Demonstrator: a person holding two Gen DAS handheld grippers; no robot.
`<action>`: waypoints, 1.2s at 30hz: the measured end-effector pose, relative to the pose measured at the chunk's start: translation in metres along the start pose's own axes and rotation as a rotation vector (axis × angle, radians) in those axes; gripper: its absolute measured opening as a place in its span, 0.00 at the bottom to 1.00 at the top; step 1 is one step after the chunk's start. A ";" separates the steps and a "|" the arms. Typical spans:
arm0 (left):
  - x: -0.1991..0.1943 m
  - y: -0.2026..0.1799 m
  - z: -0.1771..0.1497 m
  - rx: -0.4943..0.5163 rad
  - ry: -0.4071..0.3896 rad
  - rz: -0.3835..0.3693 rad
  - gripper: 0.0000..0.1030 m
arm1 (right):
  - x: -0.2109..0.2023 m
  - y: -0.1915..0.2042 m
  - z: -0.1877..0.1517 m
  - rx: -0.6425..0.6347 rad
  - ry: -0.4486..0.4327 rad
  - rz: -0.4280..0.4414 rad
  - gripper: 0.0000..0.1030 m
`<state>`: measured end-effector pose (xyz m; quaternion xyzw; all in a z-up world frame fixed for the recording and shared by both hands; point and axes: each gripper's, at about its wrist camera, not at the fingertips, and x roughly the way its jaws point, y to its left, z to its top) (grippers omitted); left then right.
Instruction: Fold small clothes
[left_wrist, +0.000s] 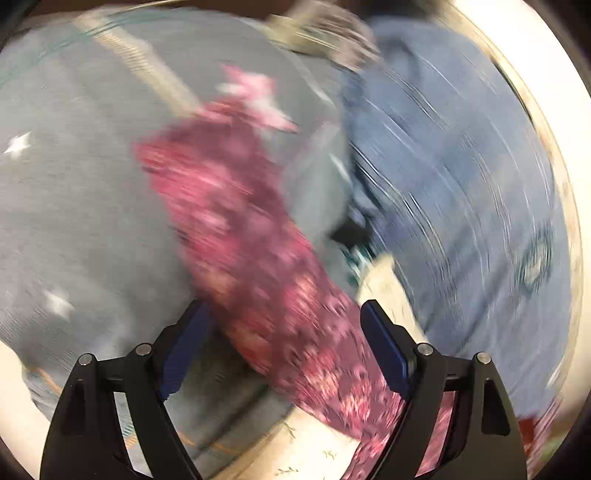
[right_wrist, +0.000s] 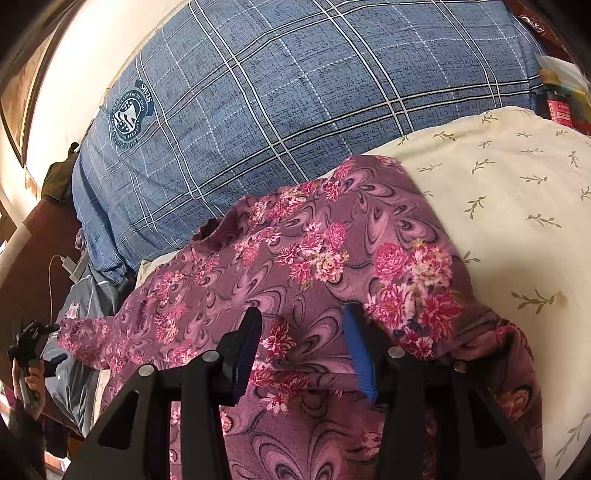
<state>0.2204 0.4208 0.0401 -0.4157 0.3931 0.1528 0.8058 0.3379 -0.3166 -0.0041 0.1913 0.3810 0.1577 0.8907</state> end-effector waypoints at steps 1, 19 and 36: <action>0.002 0.009 0.006 -0.034 0.010 -0.007 0.82 | 0.000 0.000 0.000 -0.002 0.000 -0.002 0.48; 0.043 0.031 0.028 -0.182 0.040 -0.134 0.04 | 0.001 -0.001 0.001 -0.003 -0.002 0.029 0.53; 0.029 -0.216 -0.140 0.290 0.271 -0.517 0.04 | -0.003 -0.007 0.000 0.022 -0.018 0.077 0.55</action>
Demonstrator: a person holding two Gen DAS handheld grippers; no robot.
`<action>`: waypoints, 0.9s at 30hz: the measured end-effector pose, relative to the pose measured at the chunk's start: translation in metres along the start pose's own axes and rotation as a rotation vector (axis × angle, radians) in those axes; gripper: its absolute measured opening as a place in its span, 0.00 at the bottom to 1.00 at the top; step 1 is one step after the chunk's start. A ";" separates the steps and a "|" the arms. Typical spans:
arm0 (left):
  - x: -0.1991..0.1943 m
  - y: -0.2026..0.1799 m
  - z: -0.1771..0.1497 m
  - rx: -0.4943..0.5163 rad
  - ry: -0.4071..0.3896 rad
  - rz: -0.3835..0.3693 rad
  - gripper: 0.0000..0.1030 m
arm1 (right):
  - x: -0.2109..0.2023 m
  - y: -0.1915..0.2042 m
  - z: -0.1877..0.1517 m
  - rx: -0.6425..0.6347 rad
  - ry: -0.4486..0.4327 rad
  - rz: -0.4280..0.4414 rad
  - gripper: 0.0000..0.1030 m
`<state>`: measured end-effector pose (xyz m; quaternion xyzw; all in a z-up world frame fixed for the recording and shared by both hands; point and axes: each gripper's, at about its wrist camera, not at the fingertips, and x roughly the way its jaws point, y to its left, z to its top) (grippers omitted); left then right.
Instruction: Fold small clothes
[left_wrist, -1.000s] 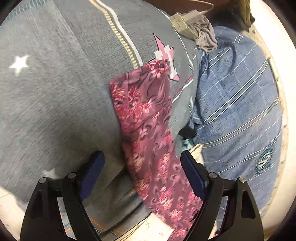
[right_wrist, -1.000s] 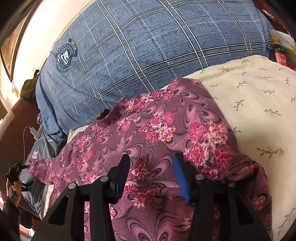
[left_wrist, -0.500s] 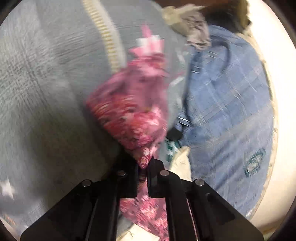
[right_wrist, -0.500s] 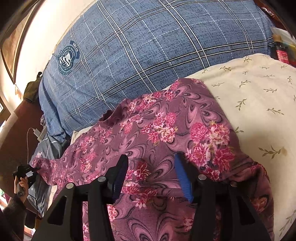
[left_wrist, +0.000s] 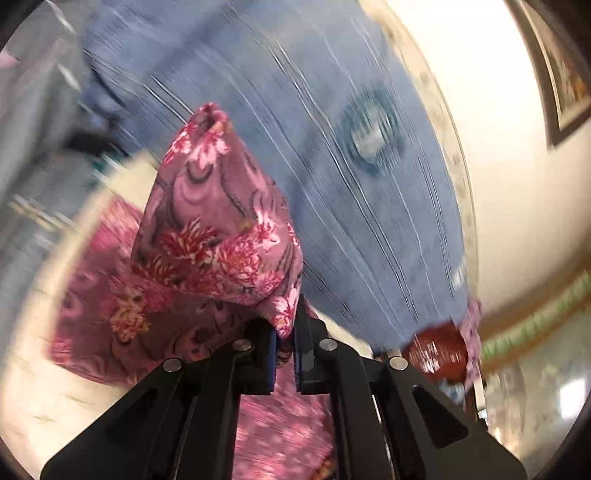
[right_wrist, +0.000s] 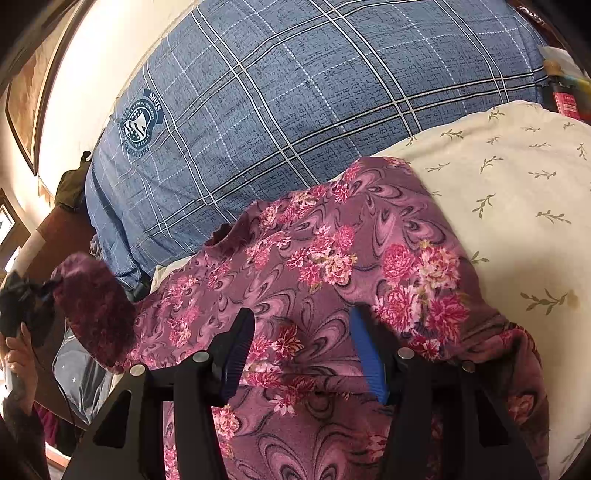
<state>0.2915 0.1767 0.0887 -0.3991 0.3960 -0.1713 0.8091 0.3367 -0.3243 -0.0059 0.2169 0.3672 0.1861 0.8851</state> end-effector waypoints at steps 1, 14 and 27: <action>0.022 -0.009 -0.011 0.003 0.041 -0.011 0.04 | 0.000 0.000 0.000 0.002 -0.001 0.003 0.55; 0.136 -0.014 -0.111 0.066 0.372 0.130 0.42 | -0.003 -0.003 -0.001 0.019 -0.008 0.035 0.55; 0.004 0.038 -0.086 0.002 0.137 0.235 0.65 | 0.025 0.114 -0.004 -0.223 0.141 0.044 0.75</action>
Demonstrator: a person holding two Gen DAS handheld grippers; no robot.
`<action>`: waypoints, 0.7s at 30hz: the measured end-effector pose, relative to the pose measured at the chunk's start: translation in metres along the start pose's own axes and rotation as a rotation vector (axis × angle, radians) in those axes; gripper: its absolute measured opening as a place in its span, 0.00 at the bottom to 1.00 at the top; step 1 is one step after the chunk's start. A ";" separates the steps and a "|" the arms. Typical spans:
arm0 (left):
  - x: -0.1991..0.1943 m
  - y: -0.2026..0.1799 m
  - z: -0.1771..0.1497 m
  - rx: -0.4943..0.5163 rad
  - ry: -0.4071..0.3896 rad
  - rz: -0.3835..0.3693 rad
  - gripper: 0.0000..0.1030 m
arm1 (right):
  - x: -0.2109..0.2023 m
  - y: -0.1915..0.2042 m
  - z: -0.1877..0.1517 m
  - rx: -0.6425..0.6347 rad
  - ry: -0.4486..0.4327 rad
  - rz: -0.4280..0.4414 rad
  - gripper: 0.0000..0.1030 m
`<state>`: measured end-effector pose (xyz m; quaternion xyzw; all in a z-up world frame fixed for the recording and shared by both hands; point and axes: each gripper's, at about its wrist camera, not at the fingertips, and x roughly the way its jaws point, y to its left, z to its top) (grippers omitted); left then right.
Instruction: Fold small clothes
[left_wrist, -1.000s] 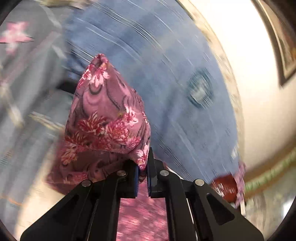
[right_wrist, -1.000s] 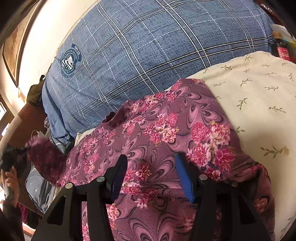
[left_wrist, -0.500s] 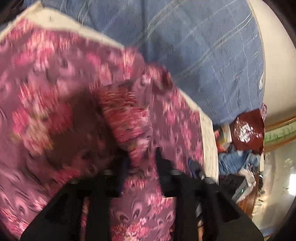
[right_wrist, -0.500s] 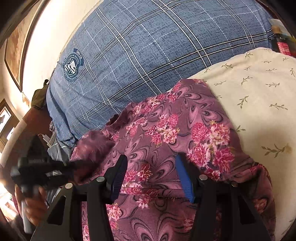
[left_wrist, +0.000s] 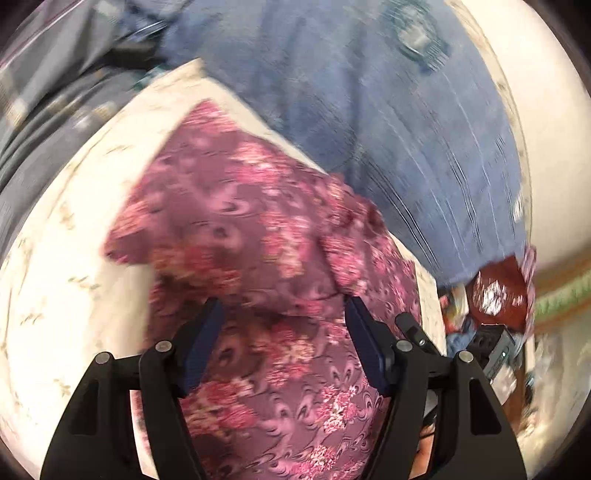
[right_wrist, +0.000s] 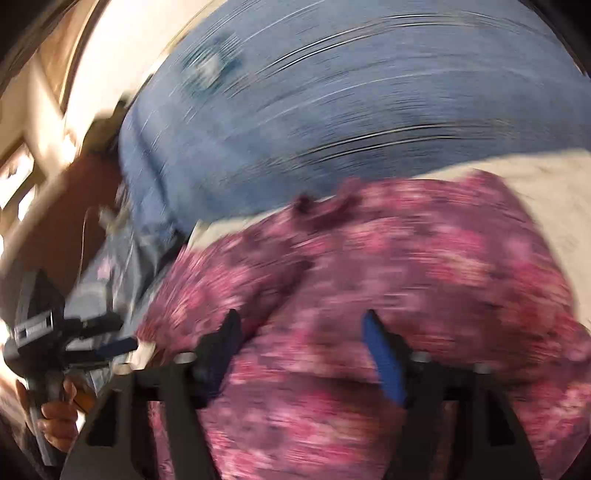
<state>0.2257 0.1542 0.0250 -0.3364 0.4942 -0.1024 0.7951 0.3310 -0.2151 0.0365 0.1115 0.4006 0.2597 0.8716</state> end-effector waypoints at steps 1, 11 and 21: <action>-0.002 0.008 0.000 -0.025 0.004 -0.015 0.65 | 0.006 0.011 0.001 -0.023 0.012 -0.005 0.75; -0.013 0.028 0.001 -0.048 0.001 -0.048 0.65 | 0.062 0.046 0.008 -0.060 0.075 -0.111 0.16; 0.025 0.023 0.000 -0.117 0.072 -0.113 0.65 | -0.021 -0.104 -0.003 0.366 -0.032 0.001 0.19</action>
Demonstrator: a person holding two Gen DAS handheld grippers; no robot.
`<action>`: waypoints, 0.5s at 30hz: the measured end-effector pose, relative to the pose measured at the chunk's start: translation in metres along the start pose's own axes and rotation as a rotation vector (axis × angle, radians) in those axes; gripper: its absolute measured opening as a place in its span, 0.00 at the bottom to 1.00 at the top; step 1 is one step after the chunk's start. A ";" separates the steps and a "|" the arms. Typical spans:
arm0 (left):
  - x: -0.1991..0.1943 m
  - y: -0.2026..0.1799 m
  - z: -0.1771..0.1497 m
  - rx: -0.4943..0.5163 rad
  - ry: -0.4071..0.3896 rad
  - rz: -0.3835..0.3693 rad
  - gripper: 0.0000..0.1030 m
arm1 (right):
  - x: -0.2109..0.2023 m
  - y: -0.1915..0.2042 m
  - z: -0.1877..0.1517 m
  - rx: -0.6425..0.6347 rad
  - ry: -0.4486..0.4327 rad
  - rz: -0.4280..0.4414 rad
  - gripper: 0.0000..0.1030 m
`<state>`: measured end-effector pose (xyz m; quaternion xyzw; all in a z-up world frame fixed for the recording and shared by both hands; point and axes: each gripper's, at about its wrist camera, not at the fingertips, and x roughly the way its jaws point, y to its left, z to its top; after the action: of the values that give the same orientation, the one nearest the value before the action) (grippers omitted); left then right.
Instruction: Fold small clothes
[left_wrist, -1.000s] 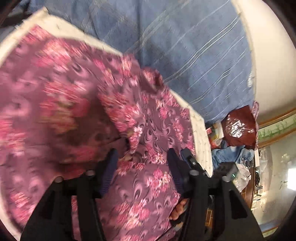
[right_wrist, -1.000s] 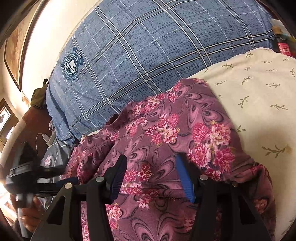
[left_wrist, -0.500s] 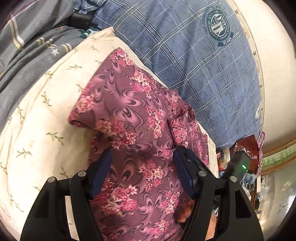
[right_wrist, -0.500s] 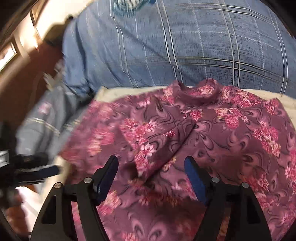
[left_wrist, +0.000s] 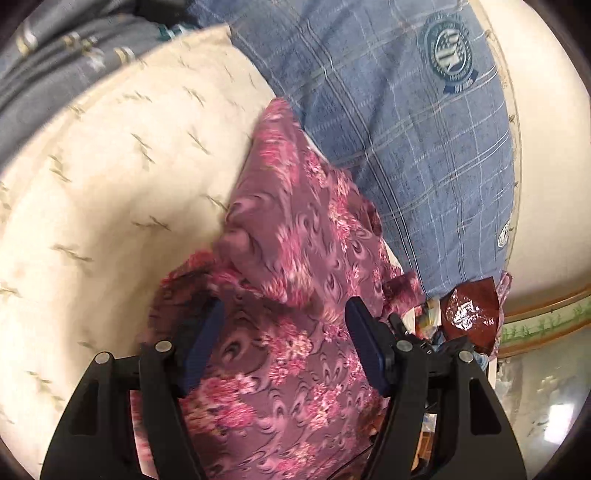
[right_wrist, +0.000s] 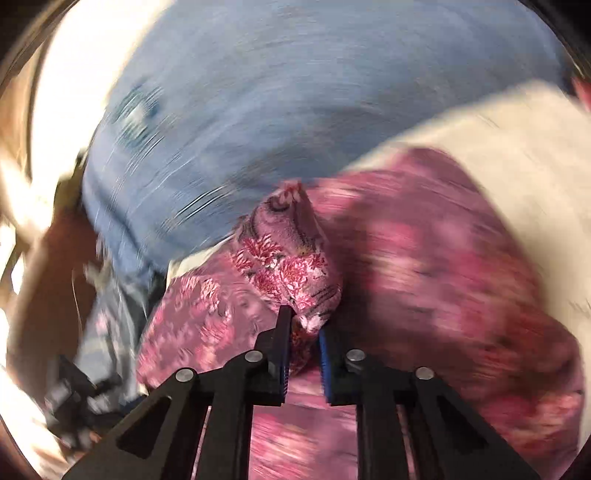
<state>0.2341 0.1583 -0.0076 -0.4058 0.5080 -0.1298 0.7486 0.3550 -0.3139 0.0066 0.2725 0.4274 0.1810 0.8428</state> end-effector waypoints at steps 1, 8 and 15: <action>0.005 -0.002 0.000 0.002 0.006 0.000 0.65 | -0.004 -0.013 0.000 0.051 -0.006 0.020 0.25; 0.031 -0.012 0.008 -0.010 -0.006 0.052 0.64 | 0.001 -0.022 0.009 0.090 -0.045 0.032 0.42; 0.031 -0.027 0.014 0.042 -0.046 0.065 0.63 | -0.015 -0.030 0.026 0.241 -0.061 0.139 0.57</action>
<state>0.2662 0.1293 -0.0056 -0.3762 0.5006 -0.1068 0.7723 0.3697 -0.3539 0.0103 0.4059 0.4003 0.1778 0.8021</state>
